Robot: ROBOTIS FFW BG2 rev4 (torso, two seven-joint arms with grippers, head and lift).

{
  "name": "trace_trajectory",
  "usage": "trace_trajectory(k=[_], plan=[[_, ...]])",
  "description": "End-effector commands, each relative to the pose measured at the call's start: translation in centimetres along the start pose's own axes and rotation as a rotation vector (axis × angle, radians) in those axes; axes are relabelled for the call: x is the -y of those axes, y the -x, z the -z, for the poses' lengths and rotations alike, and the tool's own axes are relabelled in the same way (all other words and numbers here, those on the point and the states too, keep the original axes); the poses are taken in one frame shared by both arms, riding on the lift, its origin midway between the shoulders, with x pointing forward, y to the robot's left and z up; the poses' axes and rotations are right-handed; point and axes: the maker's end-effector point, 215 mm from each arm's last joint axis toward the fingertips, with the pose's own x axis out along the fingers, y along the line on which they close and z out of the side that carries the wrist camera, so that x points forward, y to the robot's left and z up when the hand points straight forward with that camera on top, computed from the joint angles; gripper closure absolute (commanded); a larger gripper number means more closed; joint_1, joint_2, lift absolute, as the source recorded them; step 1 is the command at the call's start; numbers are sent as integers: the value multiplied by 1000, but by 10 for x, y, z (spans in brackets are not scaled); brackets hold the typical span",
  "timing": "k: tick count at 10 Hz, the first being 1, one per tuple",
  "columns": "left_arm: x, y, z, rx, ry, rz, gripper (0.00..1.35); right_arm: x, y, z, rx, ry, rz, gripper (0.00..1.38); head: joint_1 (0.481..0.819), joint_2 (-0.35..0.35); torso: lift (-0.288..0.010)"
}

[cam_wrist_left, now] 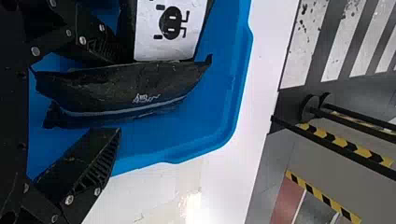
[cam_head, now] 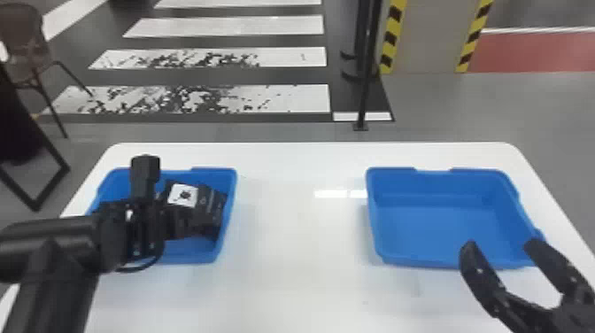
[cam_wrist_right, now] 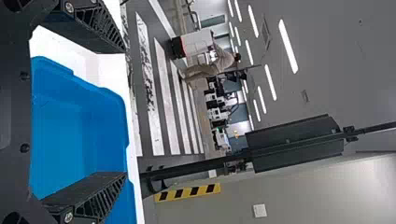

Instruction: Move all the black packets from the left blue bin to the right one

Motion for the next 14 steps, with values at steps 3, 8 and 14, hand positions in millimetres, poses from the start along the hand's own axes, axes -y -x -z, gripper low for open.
trace_trajectory(k=[3,8,14], plan=[[13,4,0,48,-20,59,1202,-1,2,2,-3,-14,-3,90,695,35,-140],[76,132,17,113,-132,104,1204,-8,2,-1,-8,-42,-28,90,695,35,-140],[208,138,38,164,110,734,1204,-61,-41,41,-147,-299,-291,85,695,-43,-140]])
